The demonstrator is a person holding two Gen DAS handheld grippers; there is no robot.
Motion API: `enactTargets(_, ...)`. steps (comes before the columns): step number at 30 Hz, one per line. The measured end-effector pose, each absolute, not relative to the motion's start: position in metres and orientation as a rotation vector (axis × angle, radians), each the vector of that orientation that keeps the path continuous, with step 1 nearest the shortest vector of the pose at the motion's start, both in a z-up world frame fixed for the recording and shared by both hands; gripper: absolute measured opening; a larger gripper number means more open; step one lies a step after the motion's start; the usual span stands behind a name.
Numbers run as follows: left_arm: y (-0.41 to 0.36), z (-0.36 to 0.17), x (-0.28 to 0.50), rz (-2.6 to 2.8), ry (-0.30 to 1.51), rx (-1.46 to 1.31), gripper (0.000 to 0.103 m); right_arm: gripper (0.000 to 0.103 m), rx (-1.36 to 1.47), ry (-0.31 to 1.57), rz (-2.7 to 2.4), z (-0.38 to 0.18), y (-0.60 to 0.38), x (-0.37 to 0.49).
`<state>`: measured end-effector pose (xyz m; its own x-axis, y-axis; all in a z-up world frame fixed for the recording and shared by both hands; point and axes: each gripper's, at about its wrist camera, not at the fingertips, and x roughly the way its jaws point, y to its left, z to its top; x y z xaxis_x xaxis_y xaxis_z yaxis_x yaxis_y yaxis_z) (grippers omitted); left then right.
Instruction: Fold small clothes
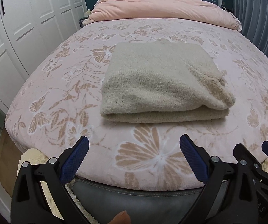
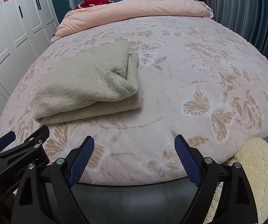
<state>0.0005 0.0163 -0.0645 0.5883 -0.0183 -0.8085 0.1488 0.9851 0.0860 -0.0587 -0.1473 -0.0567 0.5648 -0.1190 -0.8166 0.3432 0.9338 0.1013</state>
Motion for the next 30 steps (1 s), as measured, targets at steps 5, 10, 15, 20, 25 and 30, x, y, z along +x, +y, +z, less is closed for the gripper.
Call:
enactTargets(5,0.0136,-0.0589,-0.0040,-0.100,0.904,0.177,0.091,0.086,0.250,0.924,-0.285,-0.0545,-0.1455,-0.0614)
enactTargets(10,0.0136,-0.0580,-0.0042,-0.096,0.898,0.177,0.091,0.086,0.240,0.921,-0.289,-0.0535,-0.1446,-0.0618)
enactTargets(15,0.0134,-0.0542,-0.0044,-0.079,0.878,0.171,0.093,0.086,0.238,0.915,-0.285,-0.0523,-0.1418,-0.0625)
enactTargets(20,0.0195,-0.0558,-0.0021,-0.086,0.883,0.130,0.094,0.086,0.224,0.912,-0.291,-0.0512,-0.1396,-0.0627)
enactTargets(25,0.0184,-0.0582,-0.0020,-0.083,0.893,0.132,0.094,0.086,0.220,0.915,-0.296,-0.0522,-0.1403,-0.0632)
enactTargets(30,0.0160,-0.0567,-0.0029,-0.085,0.878,0.148,0.091,0.086,0.226,0.917,-0.302,-0.0531,-0.1406,-0.0631)
